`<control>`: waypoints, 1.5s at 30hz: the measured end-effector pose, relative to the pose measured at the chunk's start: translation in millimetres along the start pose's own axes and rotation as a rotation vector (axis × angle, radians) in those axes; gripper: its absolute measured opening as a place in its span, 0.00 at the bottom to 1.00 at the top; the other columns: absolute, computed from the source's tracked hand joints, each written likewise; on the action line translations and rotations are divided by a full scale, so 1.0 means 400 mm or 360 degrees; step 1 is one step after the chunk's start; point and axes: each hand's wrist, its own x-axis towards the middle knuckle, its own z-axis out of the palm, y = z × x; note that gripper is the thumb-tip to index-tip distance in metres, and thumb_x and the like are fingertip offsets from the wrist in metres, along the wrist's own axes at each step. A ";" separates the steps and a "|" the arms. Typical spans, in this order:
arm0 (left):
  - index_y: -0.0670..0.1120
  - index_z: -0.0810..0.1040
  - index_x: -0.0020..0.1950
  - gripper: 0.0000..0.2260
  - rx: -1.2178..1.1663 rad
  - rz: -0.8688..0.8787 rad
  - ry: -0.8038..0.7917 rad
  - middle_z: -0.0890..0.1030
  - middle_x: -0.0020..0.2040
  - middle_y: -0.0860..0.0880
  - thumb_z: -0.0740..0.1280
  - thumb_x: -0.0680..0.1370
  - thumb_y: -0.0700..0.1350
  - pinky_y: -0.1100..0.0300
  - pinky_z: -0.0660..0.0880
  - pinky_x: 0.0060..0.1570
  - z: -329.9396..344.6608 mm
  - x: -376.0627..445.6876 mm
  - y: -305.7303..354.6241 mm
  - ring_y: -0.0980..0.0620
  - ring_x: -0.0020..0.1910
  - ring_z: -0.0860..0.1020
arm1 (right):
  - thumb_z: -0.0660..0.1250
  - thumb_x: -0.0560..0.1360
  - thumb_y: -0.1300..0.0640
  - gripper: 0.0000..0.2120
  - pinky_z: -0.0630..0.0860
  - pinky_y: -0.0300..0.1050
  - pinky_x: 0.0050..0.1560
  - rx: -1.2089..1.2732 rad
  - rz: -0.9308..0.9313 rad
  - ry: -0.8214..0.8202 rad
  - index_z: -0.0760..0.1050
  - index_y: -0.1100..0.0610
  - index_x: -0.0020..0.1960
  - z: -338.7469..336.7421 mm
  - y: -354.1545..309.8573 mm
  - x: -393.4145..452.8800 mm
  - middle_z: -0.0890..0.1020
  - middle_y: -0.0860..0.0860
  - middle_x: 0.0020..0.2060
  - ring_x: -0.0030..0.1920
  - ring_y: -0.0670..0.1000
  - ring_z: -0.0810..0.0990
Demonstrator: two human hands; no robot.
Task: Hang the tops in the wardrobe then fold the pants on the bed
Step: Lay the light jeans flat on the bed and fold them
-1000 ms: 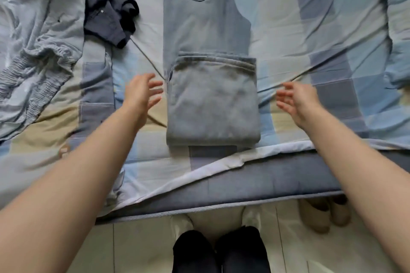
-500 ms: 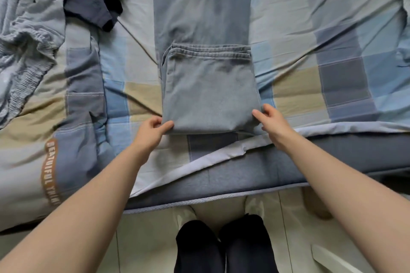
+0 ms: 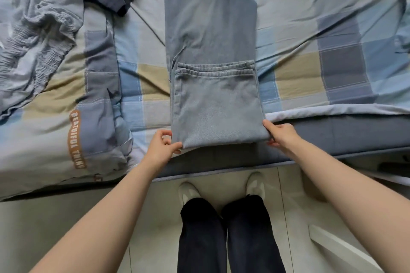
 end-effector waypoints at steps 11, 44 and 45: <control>0.49 0.73 0.68 0.31 0.0286 0.0594 -0.0239 0.79 0.51 0.41 0.67 0.70 0.24 0.60 0.76 0.51 -0.046 -0.283 -0.062 0.55 0.45 0.78 | 0.64 0.70 0.72 0.30 0.66 0.44 0.64 -0.1034 -0.1167 0.0004 0.67 0.59 0.70 -0.086 0.182 -0.293 0.73 0.57 0.54 0.58 0.57 0.72; 0.49 0.76 0.48 0.06 0.1054 0.0810 -0.0372 0.83 0.52 0.55 0.71 0.76 0.41 0.59 0.72 0.62 -0.154 -0.292 0.003 0.53 0.58 0.80 | 0.70 0.73 0.64 0.09 0.72 0.39 0.49 -0.1248 -0.1161 -0.0702 0.81 0.58 0.52 -0.184 0.017 -0.281 0.80 0.49 0.44 0.47 0.50 0.79; 0.50 0.76 0.47 0.07 0.0982 0.0724 -0.0388 0.82 0.48 0.54 0.71 0.76 0.40 0.57 0.75 0.56 -0.163 -0.269 0.072 0.55 0.54 0.80 | 0.70 0.73 0.65 0.07 0.72 0.40 0.48 -0.1190 -0.1140 -0.0688 0.80 0.58 0.50 -0.189 -0.030 -0.268 0.80 0.50 0.43 0.46 0.51 0.80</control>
